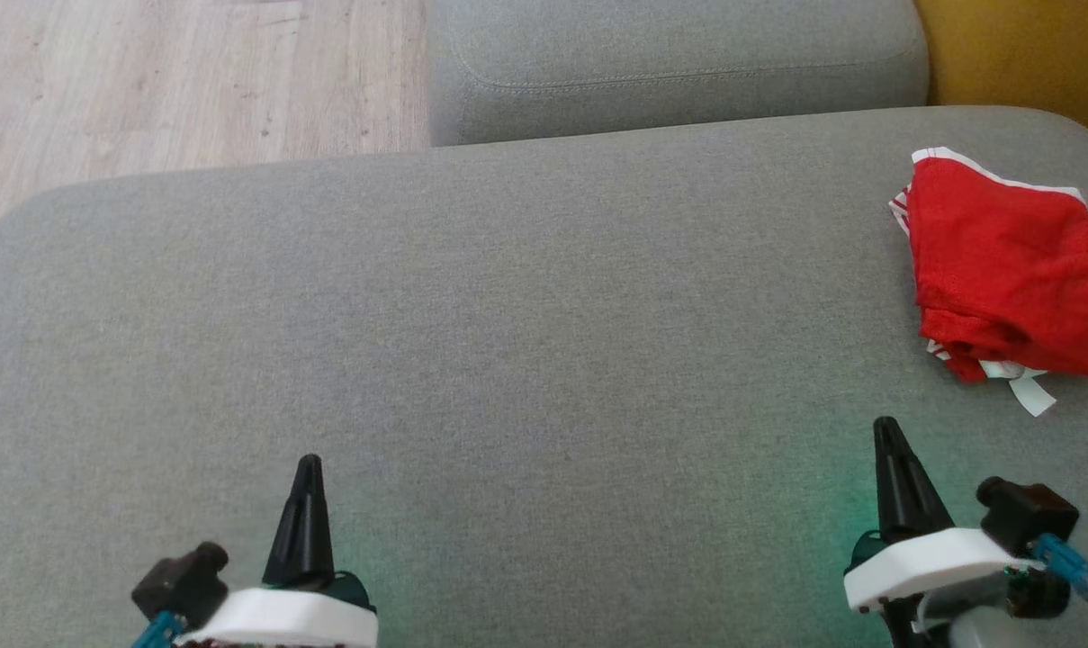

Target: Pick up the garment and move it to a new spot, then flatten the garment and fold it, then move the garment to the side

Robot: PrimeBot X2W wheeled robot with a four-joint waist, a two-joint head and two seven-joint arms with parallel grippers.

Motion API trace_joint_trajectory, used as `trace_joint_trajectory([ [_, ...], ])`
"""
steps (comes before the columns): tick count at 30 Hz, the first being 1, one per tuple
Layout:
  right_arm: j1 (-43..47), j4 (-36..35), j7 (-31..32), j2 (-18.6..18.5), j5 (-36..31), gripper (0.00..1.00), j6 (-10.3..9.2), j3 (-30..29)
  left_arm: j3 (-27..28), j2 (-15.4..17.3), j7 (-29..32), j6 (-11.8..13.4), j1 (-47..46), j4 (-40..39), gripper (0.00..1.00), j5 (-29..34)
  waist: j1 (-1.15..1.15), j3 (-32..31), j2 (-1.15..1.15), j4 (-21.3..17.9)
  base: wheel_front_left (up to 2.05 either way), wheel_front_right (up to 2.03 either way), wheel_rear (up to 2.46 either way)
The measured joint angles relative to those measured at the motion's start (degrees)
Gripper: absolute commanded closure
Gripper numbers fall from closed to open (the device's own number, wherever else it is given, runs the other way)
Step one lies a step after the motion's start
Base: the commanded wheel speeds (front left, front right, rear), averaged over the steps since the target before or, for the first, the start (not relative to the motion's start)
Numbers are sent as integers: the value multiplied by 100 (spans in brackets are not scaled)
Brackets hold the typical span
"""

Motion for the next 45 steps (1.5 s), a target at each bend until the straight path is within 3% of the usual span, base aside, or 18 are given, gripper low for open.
trace_joint_trajectory([
  [45,-37,-245,737,7,3072,100,0,-359,509,27,687,-1,-138,-116,100,-2482,0,-50,0,4,0,0,0],
])
